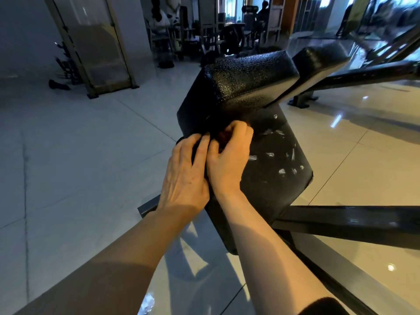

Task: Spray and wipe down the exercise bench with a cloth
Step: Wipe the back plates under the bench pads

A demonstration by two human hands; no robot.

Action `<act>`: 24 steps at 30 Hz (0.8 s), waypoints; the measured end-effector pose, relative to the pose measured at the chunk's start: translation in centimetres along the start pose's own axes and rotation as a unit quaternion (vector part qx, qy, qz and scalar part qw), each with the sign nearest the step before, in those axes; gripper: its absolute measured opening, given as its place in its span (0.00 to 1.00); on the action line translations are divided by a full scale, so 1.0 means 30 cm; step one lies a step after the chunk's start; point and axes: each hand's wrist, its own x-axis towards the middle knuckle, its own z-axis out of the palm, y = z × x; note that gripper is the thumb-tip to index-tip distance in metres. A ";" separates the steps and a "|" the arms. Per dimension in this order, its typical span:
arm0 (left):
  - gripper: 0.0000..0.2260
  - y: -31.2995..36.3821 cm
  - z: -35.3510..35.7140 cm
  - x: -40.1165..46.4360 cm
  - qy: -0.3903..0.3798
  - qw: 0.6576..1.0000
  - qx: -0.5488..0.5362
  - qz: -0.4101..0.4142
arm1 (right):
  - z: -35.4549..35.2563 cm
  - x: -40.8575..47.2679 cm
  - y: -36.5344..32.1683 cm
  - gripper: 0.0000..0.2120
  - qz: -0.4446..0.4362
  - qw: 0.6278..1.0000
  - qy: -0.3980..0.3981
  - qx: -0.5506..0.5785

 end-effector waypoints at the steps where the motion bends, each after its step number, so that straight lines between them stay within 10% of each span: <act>1: 0.33 -0.001 0.001 0.000 -0.003 1.000 -0.001 0.000 | -0.002 0.001 0.020 0.13 0.032 0.998 -0.049 -0.024; 7: 0.38 -0.013 0.037 0.015 -0.003 1.000 -0.001 0.018 | -0.054 0.099 0.087 0.13 0.058 0.980 0.187 -0.029; 12: 0.38 -0.028 0.084 0.000 -0.027 1.000 -0.011 0.007 | 0.000 0.101 0.168 0.17 0.092 0.987 -0.111 -0.073; 24: 0.30 0.115 0.062 0.046 -0.106 0.946 -0.232 -0.202 | -0.154 0.071 0.069 0.10 0.121 0.992 -0.031 0.025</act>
